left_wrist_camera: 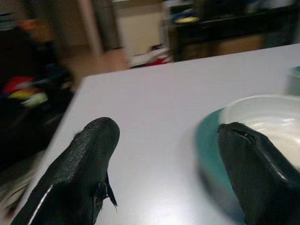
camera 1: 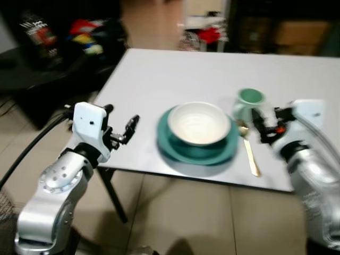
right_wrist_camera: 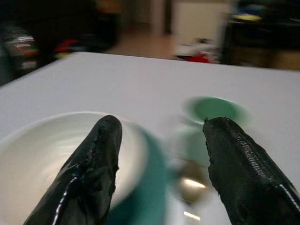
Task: Setting the table
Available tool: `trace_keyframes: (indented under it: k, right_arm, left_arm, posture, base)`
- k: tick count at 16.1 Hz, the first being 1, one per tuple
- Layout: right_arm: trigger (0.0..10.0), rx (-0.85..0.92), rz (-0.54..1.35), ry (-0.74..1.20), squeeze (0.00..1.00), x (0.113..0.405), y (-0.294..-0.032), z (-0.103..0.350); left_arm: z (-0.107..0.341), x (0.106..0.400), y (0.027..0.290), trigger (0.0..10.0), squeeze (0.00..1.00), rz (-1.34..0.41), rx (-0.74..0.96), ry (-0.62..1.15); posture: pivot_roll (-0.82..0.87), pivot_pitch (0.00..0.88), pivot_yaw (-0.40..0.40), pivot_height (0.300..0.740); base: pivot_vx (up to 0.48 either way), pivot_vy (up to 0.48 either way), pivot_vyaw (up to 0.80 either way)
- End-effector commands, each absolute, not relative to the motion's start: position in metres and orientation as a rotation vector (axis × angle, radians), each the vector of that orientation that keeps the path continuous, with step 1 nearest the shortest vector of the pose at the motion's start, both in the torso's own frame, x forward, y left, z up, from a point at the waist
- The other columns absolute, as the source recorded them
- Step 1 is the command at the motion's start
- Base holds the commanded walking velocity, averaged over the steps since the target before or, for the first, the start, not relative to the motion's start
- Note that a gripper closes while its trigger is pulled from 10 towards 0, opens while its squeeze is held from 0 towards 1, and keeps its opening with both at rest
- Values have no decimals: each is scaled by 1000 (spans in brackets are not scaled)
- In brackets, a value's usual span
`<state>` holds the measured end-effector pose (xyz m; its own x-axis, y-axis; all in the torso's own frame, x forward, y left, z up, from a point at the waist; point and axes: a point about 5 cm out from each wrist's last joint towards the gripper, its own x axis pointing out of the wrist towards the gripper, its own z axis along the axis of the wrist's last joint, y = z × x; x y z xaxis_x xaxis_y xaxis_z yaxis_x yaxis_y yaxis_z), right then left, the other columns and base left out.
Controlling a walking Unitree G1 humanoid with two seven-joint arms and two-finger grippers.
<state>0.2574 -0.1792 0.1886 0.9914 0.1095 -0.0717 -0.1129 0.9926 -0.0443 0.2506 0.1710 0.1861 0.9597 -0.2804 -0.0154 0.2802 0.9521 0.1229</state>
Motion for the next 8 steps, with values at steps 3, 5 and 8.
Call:
trace_keyframes:
  k: [3, 5, 8]
  right_arm:
    - [10000, -150, 159, -18, 1000, 253, -166, 198]
    - [10000, -140, 163, -54, 1000, 253, -163, 198]
    - [10000, -95, 145, -39, 1000, 255, -163, 192]
  left_arm:
    - [187, 250, 177, 10000, 0, -175, 161, -36]
    - [188, 251, 181, 10000, 0, -65, 168, -94]
    - [191, 255, 180, 10000, 196, -27, 142, -127]
  posture:
    - [119, 0, 54, 740]
    - [118, 0, 55, 740]
    - [118, 0, 56, 740]
  base:
    - [0, 0, 800]
    - [0, 0, 800]
    - [0, 0, 800]
